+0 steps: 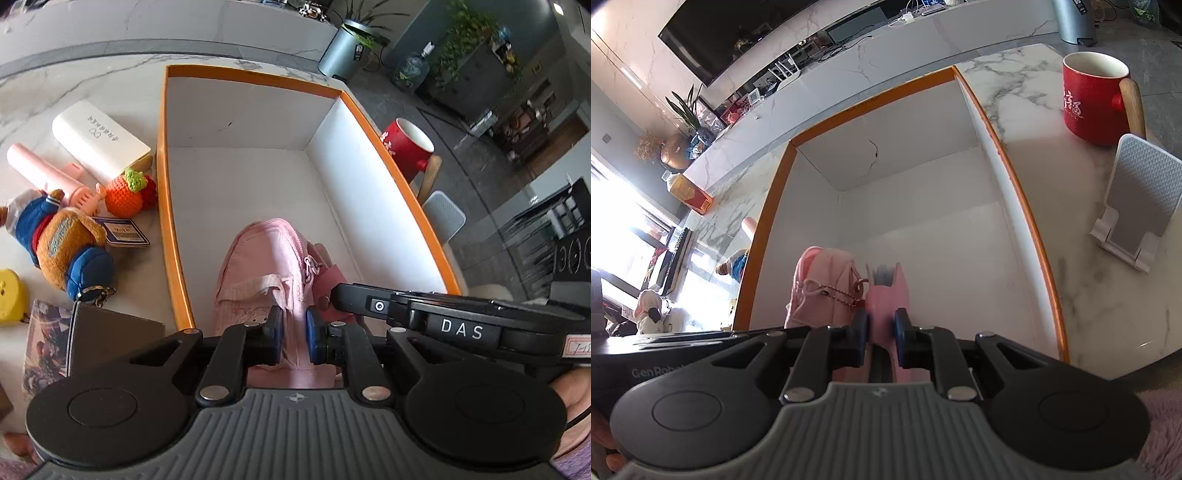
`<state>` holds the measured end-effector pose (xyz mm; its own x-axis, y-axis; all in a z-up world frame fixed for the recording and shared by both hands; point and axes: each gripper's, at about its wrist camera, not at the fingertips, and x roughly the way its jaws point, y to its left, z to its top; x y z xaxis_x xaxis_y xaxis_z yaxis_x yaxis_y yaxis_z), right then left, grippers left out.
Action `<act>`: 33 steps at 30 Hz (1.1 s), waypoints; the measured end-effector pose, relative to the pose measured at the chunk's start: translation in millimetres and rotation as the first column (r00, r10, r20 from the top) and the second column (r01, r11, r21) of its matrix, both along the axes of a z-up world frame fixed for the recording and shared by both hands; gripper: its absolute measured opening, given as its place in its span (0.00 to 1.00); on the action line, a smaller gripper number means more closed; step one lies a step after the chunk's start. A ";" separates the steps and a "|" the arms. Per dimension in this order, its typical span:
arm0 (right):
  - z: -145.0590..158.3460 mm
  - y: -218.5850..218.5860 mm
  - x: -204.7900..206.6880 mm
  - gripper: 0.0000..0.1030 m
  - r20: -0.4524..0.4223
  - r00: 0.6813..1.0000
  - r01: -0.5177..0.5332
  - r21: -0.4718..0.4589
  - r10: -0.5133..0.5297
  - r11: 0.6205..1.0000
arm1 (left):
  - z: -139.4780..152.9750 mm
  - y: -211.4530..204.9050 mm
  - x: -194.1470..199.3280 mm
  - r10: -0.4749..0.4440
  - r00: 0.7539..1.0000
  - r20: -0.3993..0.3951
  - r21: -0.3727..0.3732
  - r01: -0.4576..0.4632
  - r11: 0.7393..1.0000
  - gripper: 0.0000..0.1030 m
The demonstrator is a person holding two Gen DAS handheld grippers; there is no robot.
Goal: Organize objects
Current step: 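Carry the backpack and wallet with both tools over the orange shoebox, then lower the backpack and wallet into the box and open both tools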
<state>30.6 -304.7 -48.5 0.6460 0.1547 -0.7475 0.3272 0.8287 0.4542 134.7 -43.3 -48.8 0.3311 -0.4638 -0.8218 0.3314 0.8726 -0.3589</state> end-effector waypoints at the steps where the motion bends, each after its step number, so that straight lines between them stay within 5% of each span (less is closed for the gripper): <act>1: -1.0 1.8 0.2 0.16 -0.001 1.000 -0.002 0.005 0.002 1.000 | 0.8 -5.9 -1.8 -0.014 1.000 0.009 0.032 0.013 0.999 0.17; 11: -3.1 12.9 -0.3 0.16 -0.002 0.999 -0.033 -0.022 0.033 0.999 | 8.1 -16.7 -13.5 -0.028 0.998 0.064 0.181 0.016 0.983 0.27; 20: -1.4 16.3 -0.6 0.16 0.002 0.999 -0.034 0.000 0.034 0.999 | 22.4 -19.0 -33.2 -0.069 0.970 0.233 0.309 -0.006 0.951 0.35; 27: 8.8 38.2 4.9 0.16 0.011 0.998 -0.066 -0.059 0.067 0.996 | 37.1 0.2 -44.9 -0.048 0.955 0.291 0.231 -0.022 0.973 0.37; 29: 10.6 42.8 7.8 0.16 0.009 0.997 -0.070 -0.071 0.071 0.995 | 41.8 6.1 -46.9 -0.023 0.951 0.309 0.215 -0.046 0.976 0.50; 33: 8.9 44.3 11.2 0.16 0.008 0.997 -0.073 -0.064 0.074 0.995 | 44.2 21.9 -44.6 0.022 0.956 0.294 0.161 -0.072 0.984 0.52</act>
<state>41.7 -260.4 -39.6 0.6422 0.1544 -0.7508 0.2598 0.8777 0.4028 90.1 -21.4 -4.5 0.5847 -0.3050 -0.7518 0.3561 0.9291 -0.0999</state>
